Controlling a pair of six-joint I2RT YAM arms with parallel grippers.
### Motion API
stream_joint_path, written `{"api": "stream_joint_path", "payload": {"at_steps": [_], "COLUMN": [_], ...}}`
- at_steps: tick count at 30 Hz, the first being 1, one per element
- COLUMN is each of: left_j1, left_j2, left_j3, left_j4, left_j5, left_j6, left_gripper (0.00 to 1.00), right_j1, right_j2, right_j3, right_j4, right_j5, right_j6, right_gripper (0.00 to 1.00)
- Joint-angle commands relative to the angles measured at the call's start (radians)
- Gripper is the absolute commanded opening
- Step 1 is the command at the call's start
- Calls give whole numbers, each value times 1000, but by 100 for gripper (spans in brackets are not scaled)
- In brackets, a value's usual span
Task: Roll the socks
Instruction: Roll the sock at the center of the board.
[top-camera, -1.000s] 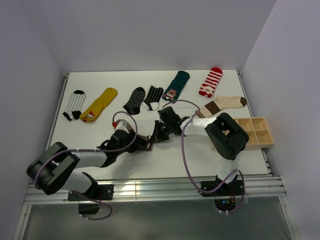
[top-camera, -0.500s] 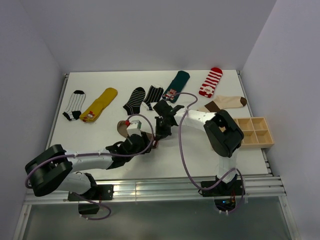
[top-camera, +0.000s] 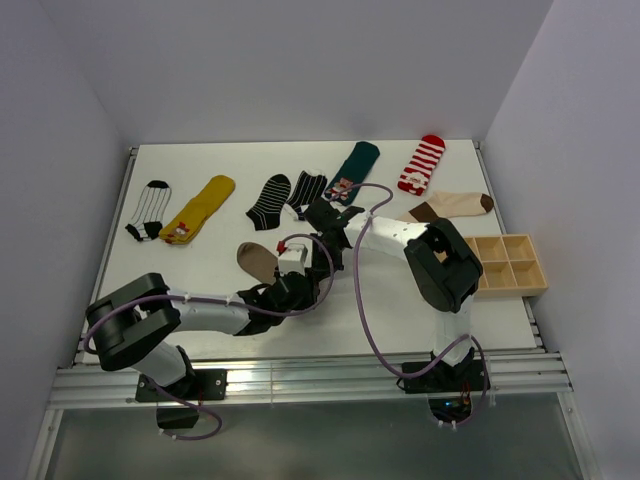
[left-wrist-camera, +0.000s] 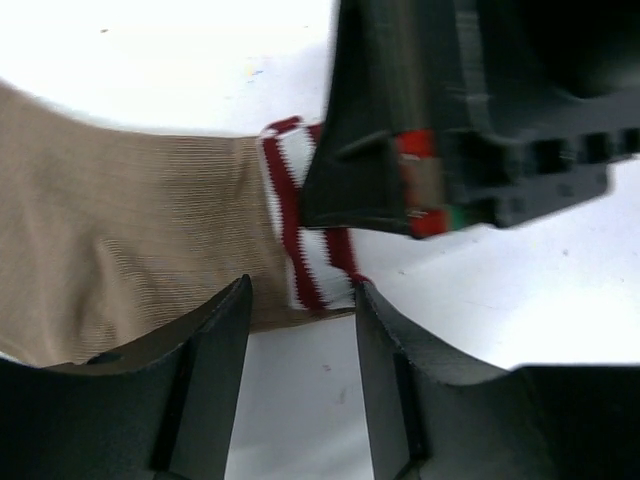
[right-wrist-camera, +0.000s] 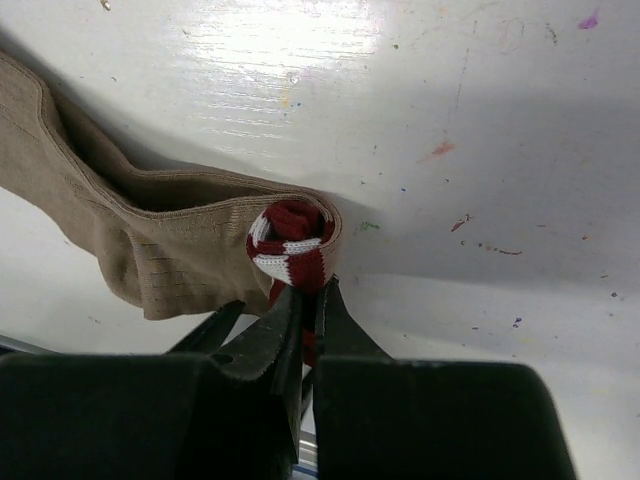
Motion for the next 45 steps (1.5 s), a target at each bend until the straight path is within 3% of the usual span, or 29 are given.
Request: {"api": "stream_joint_path", "payload": {"at_steps": [1, 9, 15, 18, 22, 25, 27, 30, 33, 37, 45], "left_j1": [-30, -42, -42, -42, -42, -44, -36, -7, 47, 143, 324], "left_j2": [7, 26, 85, 116, 122, 115, 107, 67, 15, -40, -44], "left_j3": [44, 60, 96, 118, 113, 110, 96, 55, -8, -81, -169], "left_j4": [66, 65, 20, -35, -58, -76, -69, -18, 58, 133, 315], "left_j5": [-57, -54, -69, -88, -89, -95, -83, -11, 104, 266, 636], "left_j6": [40, 46, 18, -15, -46, -52, -57, -75, -90, -120, -228], "left_gripper": [52, 55, 49, 40, 10, 0, 0, 0, 0, 0, 0], "right_j1": [8, 9, 12, 14, 14, 12, 11, -6, -53, -99, -101], "right_j2": [38, 46, 50, 50, 35, -3, -60, -158, -269, -381, -330], "right_j3": [10, 13, 11, 2, -35, -87, -128, -237, -389, -571, -670], "right_j4": [-65, -59, -50, -32, 33, 127, 189, 348, 565, 832, 1048], "right_j5": [47, 38, 26, 10, -31, -71, -70, -89, -128, -148, -227], "right_j6": [1, 4, 10, 13, 25, 38, 52, 81, 140, 187, 222], "right_gripper": [2, 6, 10, 12, 18, 29, 38, 52, 59, 60, 59]}}
